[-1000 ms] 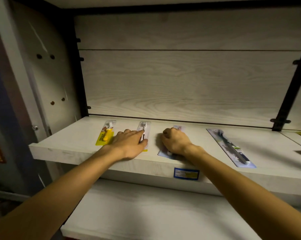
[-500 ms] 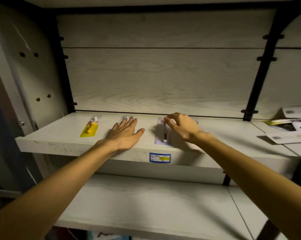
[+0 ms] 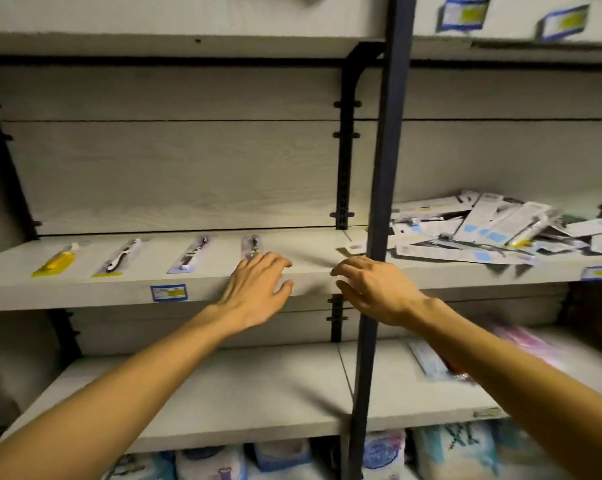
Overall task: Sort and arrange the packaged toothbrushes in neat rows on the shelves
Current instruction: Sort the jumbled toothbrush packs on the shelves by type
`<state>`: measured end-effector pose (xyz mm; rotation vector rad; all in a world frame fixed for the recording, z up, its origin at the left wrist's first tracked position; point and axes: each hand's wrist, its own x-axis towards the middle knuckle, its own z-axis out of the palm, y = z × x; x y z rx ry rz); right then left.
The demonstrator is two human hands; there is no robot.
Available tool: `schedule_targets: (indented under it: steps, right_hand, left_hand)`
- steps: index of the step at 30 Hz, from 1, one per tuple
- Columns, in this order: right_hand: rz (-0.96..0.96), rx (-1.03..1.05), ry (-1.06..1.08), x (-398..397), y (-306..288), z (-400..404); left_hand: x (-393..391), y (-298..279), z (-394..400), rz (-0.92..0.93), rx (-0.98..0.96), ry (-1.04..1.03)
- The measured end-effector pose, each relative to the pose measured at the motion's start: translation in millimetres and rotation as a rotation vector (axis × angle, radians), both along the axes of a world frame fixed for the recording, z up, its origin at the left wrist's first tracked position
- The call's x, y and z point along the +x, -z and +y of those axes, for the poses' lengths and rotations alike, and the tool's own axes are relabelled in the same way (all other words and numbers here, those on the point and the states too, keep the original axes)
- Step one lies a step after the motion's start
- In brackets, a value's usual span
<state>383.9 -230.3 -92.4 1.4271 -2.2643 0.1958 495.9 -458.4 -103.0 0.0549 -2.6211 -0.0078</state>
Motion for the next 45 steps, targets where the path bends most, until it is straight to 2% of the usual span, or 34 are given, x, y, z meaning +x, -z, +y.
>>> schedule_targets:
  steps: [4, 8, 15, 19, 23, 29, 34, 38, 43, 45]
  right_hand:
    - [-0.061, -0.021, 0.129, -4.2, -1.6, 89.0]
    - [-0.122, -0.155, 0.299, -21.6, -10.0, 154.9]
    - [-0.104, -0.174, 0.424, -69.5, -7.4, 222.1]
    - [-0.112, -0.151, 0.446, -108.0, -14.4, 226.9]
    - [-0.131, 0.001, 0.431, -157.8, -29.9, 211.7]
    - [-0.159, 0.075, 0.453, -225.3, -38.7, 196.6]
    - [-0.288, 0.08, 0.53, -266.9, -32.5, 202.8]
    - [-0.326, 0.023, 0.497, -282.9, -21.6, 200.4]
    - [-0.493, -0.025, 0.452, -302.3, -22.8, 194.1]
    - [-0.485, -0.05, 0.415, -310.7, -27.5, 198.5]
  left_hand:
    - [-15.0, -7.1, 83.7, -0.002, -0.021, 0.151]
    - [-39.2, -25.9, 151.7, 0.0, -0.093, 0.289]
    - [-126.7, -45.8, 212.9, -0.158, -0.105, 0.207]
    - [-178.1, -45.0, 220.6, -0.176, -0.052, 0.096]
    - [-231.1, -50.8, 219.2, -0.163, 0.034, -0.034]
    - [-292.7, -44.8, 208.8, -0.264, 0.061, -0.155]
    - [-312.7, -10.2, 213.3, -0.256, 0.068, -0.138]
    - [-321.8, -2.3, 212.2, -0.219, 0.116, -0.218]
    - [-329.4, 1.8, 203.8, -0.216, 0.168, -0.286]
    - [-332.7, 2.2, 201.8, -0.186, 0.171, -0.322]
